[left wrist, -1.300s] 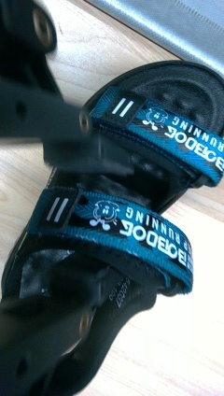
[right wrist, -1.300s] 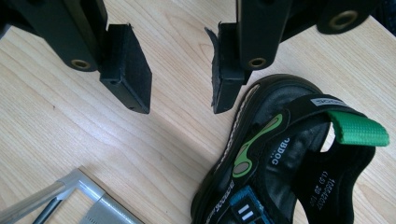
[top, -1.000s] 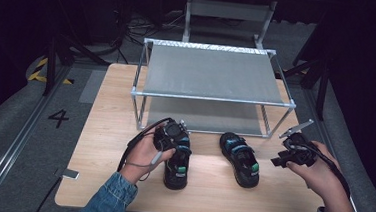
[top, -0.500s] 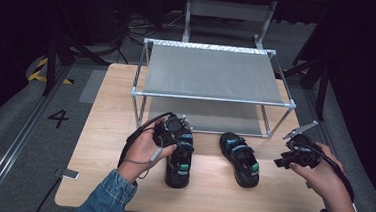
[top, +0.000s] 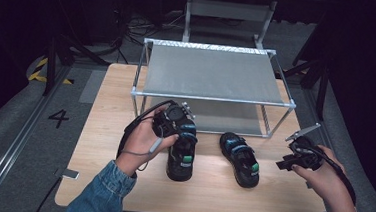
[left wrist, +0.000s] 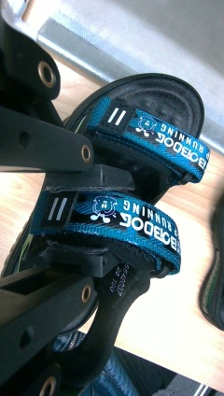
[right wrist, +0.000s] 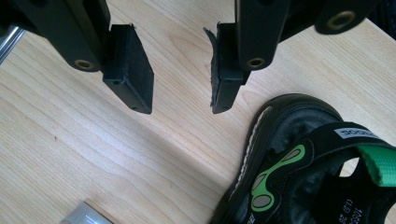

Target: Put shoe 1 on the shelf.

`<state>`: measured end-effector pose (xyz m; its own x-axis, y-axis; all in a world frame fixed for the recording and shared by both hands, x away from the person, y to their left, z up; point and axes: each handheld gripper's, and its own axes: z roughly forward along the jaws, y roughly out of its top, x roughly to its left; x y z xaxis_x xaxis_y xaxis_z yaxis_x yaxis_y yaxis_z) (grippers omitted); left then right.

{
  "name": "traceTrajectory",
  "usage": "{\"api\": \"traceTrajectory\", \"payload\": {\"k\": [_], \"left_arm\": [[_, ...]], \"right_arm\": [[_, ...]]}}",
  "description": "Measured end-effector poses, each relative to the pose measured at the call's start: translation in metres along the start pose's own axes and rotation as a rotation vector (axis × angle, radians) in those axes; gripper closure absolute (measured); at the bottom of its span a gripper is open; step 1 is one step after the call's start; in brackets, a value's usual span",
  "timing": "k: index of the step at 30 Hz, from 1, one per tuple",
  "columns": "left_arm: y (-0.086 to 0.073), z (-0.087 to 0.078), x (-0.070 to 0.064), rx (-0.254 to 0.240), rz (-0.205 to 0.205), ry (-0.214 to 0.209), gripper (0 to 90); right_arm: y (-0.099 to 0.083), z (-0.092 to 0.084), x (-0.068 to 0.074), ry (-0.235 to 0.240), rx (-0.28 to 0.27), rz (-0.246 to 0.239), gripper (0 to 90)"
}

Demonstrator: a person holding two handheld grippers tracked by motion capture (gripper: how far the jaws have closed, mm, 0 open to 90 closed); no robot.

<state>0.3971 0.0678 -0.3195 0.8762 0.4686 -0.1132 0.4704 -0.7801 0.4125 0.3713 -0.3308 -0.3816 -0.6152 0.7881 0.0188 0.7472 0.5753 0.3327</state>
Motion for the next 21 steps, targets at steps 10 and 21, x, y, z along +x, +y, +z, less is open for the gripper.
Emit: {"api": "traceTrajectory", "payload": {"k": [10,21], "left_arm": [[0.013,-0.021,-0.004,-0.023,0.015,-0.009,69.3],[0.027,-0.047,-0.008,-0.044,0.023,-0.012,69.3]], "right_arm": [[-0.004,0.004,-0.003,0.007,0.011,0.013,60.0],[-0.009,0.010,-0.004,0.010,0.029,0.025,60.2]]}}
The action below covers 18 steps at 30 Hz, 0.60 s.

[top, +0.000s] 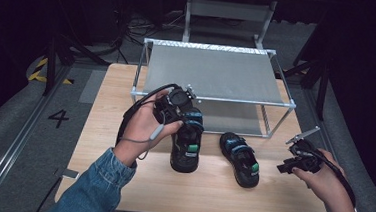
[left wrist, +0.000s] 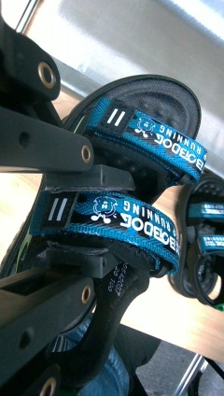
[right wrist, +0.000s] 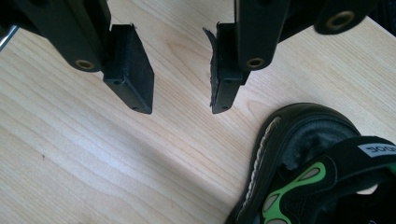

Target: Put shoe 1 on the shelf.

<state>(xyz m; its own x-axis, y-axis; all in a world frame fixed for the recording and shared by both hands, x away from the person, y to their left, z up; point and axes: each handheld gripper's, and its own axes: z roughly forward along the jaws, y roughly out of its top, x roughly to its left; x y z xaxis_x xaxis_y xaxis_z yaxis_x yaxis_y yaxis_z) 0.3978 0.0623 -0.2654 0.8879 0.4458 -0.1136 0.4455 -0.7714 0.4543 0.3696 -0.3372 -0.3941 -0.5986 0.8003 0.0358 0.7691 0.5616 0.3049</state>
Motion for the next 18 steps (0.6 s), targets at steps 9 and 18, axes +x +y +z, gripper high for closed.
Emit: {"api": "traceTrajectory", "payload": {"k": [9,18], "left_arm": [[0.014,-0.018,0.000,-0.016,0.023,0.013,69.3],[0.031,-0.036,-0.005,-0.026,0.043,0.033,69.3]], "right_arm": [[-0.007,0.004,-0.001,0.007,0.007,0.014,60.3],[-0.012,0.004,-0.003,0.012,0.016,0.034,61.0]]}}
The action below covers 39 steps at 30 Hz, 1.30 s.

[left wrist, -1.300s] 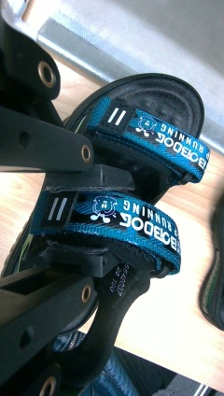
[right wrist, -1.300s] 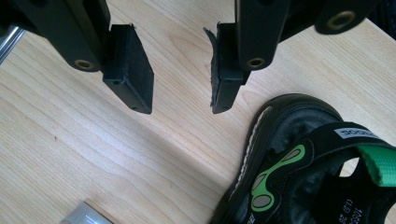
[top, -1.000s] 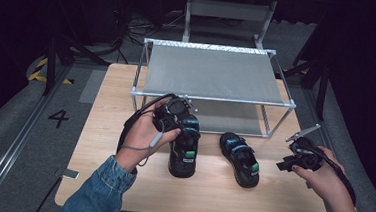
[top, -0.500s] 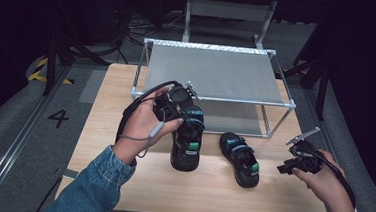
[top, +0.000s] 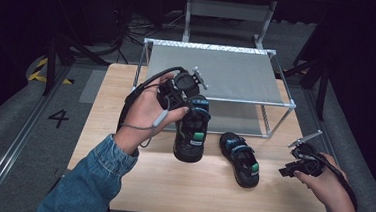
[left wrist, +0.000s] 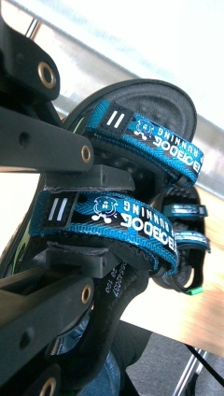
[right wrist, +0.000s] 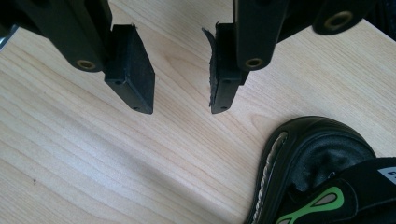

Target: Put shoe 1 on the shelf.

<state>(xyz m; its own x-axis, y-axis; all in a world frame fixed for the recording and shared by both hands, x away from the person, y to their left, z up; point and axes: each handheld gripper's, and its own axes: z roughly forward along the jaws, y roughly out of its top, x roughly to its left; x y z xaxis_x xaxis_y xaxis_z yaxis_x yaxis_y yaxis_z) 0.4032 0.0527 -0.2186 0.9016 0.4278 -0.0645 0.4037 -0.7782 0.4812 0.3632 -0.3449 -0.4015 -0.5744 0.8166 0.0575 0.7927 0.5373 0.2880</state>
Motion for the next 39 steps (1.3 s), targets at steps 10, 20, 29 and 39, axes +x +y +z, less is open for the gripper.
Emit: {"api": "traceTrajectory", "payload": {"k": [10,20,29,39], "left_arm": [[0.019,-0.018,0.018,-0.034,-0.014,0.009,69.3],[0.036,-0.023,0.042,-0.089,-0.017,-0.008,69.2],[0.052,-0.022,0.069,-0.121,-0.032,0.020,69.2],[0.068,-0.005,0.104,-0.133,-0.054,0.048,69.2]], "right_arm": [[-0.004,-0.001,-0.003,0.001,-0.005,0.016,61.5],[-0.012,-0.009,-0.003,-0.024,-0.032,0.019,63.3],[-0.020,-0.009,-0.004,-0.026,-0.030,0.035,63.4],[-0.023,-0.009,-0.006,-0.022,-0.032,0.035,63.4]]}}
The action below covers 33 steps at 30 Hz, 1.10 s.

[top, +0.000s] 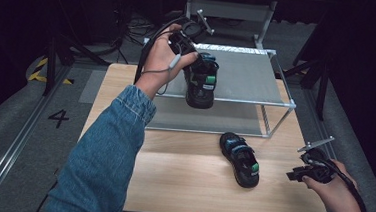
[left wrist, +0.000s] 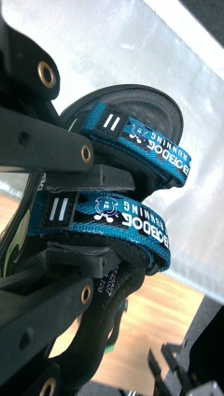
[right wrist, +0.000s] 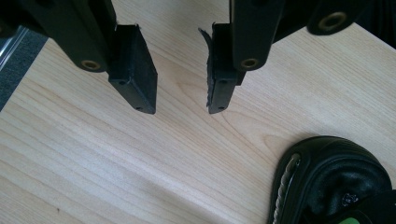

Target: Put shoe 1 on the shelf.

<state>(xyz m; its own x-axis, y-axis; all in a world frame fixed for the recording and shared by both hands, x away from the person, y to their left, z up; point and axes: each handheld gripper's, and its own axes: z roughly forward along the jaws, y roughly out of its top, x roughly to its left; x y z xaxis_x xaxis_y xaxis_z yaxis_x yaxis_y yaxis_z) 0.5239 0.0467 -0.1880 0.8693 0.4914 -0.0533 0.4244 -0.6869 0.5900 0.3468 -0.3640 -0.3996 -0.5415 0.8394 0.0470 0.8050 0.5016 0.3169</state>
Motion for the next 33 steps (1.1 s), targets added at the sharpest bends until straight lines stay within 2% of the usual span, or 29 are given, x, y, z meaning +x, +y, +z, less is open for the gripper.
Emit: {"api": "traceTrajectory", "payload": {"k": [5,11,15,24,33], "left_arm": [[0.005,0.008,0.016,-0.019,0.010,-0.001,69.2],[0.006,0.017,0.033,-0.060,-0.020,-0.027,69.1],[0.007,0.022,0.043,-0.074,0.002,-0.033,69.0],[0.009,0.033,0.059,-0.054,-0.031,-0.024,68.9],[0.010,0.040,0.064,-0.041,-0.042,-0.037,68.6]], "right_arm": [[0.000,0.001,0.000,0.005,0.002,0.013,63.3],[-0.001,0.003,-0.001,0.008,0.004,0.010,63.3],[-0.001,0.003,-0.002,0.009,0.004,0.010,63.3],[-0.002,0.004,-0.002,0.014,0.008,0.015,63.3],[-0.003,0.003,-0.003,0.017,0.005,0.017,63.3]]}}
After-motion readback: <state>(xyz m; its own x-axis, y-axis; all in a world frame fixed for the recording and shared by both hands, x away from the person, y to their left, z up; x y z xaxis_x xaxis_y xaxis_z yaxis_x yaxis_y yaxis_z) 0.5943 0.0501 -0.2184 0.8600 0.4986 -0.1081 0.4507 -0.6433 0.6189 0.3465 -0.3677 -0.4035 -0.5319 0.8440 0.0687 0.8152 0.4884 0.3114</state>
